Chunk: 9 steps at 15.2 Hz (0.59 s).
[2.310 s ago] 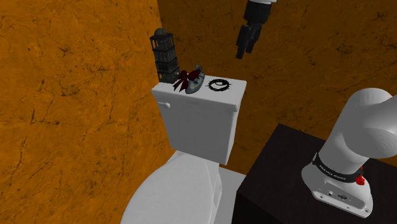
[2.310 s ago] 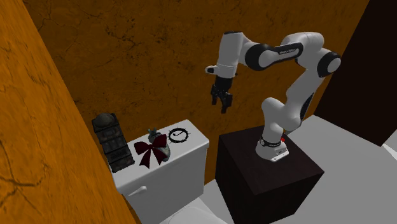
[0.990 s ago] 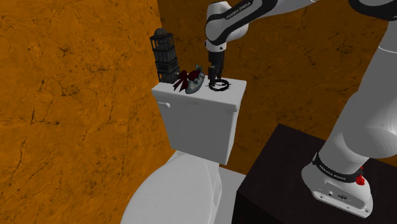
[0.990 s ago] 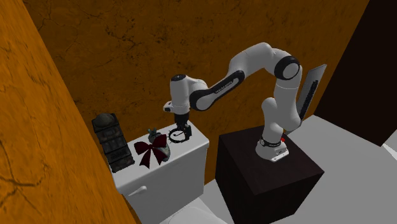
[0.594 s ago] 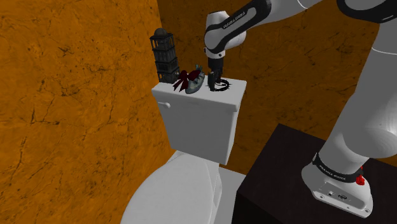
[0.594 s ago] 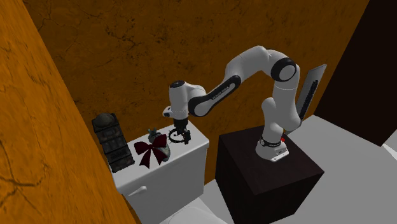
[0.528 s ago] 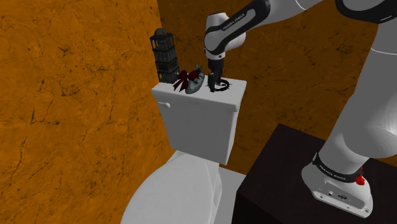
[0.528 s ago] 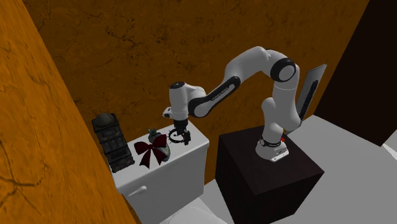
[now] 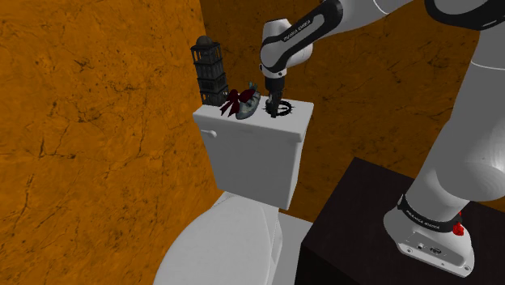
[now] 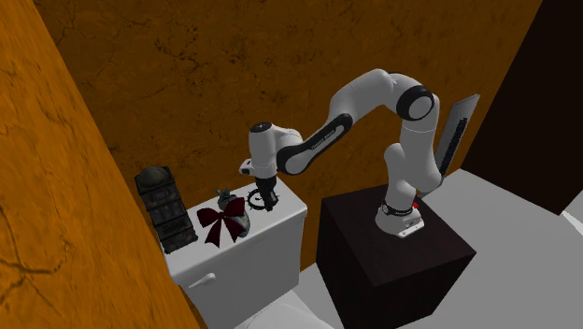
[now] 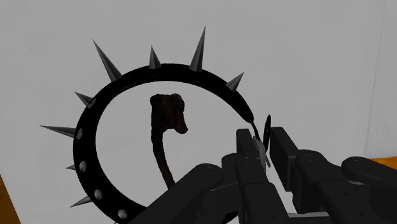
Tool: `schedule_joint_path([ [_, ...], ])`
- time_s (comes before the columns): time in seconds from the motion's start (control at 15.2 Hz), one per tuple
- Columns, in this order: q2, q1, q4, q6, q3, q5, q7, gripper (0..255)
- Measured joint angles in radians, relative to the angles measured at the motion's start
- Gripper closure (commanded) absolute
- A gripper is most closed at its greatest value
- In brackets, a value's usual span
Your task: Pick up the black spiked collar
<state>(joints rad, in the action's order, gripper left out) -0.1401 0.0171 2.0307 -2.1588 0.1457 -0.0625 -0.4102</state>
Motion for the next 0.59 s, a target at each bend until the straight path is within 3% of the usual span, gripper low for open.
schedule_joint_path([
  [0.59,0.019,0.001,-0.03,0.051,0.0,0.005,0.005,255],
])
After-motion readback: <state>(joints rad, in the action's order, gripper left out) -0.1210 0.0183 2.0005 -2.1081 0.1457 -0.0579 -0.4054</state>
